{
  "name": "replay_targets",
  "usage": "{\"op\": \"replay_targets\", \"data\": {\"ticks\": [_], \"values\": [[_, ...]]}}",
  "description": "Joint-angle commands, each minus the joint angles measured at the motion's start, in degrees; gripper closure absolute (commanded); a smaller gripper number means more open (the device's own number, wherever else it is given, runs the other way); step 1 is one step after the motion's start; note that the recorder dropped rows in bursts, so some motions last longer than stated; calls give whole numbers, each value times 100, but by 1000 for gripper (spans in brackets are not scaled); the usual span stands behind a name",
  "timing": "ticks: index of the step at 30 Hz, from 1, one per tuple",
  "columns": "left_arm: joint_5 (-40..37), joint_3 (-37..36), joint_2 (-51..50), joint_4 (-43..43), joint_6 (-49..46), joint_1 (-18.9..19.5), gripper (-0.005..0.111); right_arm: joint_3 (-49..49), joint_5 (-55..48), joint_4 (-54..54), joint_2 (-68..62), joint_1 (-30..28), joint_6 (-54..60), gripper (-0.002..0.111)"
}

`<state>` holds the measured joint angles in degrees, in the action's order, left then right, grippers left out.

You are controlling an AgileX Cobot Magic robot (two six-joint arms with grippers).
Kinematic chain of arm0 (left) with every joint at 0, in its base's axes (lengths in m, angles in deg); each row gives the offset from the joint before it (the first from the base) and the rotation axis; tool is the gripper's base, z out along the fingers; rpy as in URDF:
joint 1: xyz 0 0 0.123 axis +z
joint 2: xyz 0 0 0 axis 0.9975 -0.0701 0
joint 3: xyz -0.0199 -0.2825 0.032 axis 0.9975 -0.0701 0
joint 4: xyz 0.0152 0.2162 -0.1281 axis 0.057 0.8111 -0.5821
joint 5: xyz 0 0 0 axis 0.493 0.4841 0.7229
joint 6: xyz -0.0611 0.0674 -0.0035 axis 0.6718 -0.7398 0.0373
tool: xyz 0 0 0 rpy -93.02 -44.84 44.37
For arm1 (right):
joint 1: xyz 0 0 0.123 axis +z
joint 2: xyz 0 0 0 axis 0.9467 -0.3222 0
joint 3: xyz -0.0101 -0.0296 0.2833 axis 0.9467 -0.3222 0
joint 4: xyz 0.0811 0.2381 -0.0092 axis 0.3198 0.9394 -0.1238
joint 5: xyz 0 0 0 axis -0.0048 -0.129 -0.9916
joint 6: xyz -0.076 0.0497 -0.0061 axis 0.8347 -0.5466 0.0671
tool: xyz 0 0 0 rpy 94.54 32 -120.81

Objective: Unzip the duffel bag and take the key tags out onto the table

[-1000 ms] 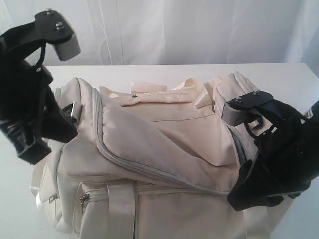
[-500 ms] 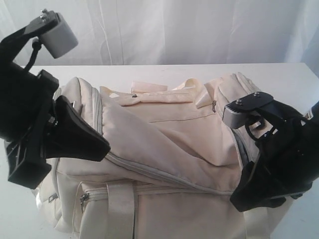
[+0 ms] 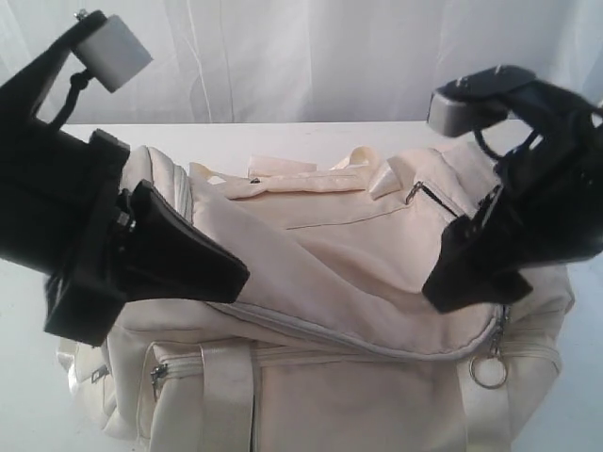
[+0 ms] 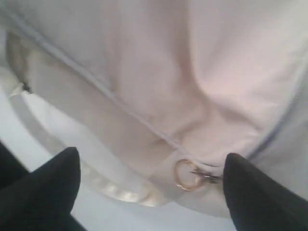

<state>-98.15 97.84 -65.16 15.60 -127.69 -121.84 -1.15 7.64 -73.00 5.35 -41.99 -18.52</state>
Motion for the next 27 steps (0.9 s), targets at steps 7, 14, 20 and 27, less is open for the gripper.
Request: {"op": "replay_targets", "data": {"ticks": [7,14,20,27], "values": [[710,-550,-565,-2773,-2290,-691,107,398,367,-1686,-49,7,-1579,32],[3005,-162,-1416,-2208,-2145,-2387,107,390,194,-1661,-389,7,-1568,32],[4003,291,-2159,-2104,-2064,-3172,107,390,183,-1661,-859,7,-1568,32],[4384,425,-2895,-1999,-2231,-3222,107,390,184,-1683,-1565,7,-1454,44]]}}
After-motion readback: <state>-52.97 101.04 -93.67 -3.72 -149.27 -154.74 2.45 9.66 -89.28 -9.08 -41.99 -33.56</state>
